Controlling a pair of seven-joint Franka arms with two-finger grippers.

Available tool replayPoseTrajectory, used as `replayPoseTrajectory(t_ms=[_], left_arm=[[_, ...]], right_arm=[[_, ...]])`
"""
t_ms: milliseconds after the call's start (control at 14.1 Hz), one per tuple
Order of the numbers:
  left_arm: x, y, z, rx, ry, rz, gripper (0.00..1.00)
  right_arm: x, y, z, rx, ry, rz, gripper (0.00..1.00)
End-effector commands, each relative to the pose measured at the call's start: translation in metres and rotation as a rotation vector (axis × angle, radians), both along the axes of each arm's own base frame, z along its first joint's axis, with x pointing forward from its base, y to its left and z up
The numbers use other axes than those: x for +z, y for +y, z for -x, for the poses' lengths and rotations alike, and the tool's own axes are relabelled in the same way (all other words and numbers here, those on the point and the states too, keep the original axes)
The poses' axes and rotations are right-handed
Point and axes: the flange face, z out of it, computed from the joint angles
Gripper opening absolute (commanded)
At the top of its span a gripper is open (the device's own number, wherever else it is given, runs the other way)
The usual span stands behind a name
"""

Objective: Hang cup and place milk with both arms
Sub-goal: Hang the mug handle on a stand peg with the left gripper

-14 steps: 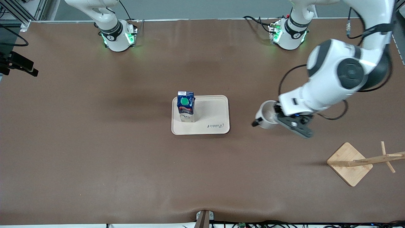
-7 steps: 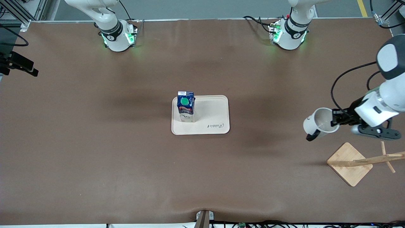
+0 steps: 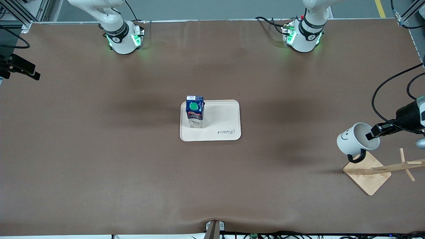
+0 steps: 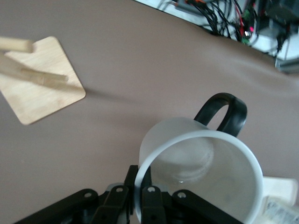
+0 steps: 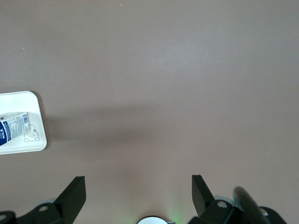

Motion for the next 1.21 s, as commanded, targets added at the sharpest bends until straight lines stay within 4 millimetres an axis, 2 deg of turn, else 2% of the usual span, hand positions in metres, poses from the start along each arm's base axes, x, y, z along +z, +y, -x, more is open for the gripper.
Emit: replayPoseTrajectory(t_ms=[0, 142, 426, 923, 1135], left_arm=[[0.004, 0.015, -0.013, 0.128, 0.005, 0.050, 0.00], [-0.007, 0.035, -0.015, 0.242, 0.043, 0.076, 0.00], [-0.003, 0.057, -0.028, 0.370, 0.048, 0.106, 0.00], [-0.009, 0.097, -0.020, 0.429, 0.064, 0.114, 0.00], [-0.009, 0.102, -0.014, 0.432, 0.091, 0.117, 0.00]], right_arm=[[0.004, -0.003, 0.001, 0.003, -0.005, -0.011, 1.00], [0.003, -0.003, 0.001, 0.004, -0.004, -0.011, 1.00], [0.004, -0.003, 0.001, 0.003, -0.005, -0.011, 1.00], [0.004, -0.003, 0.001, 0.003, -0.007, -0.011, 1.00], [0.004, -0.003, 0.001, 0.004, -0.007, -0.011, 1.00]])
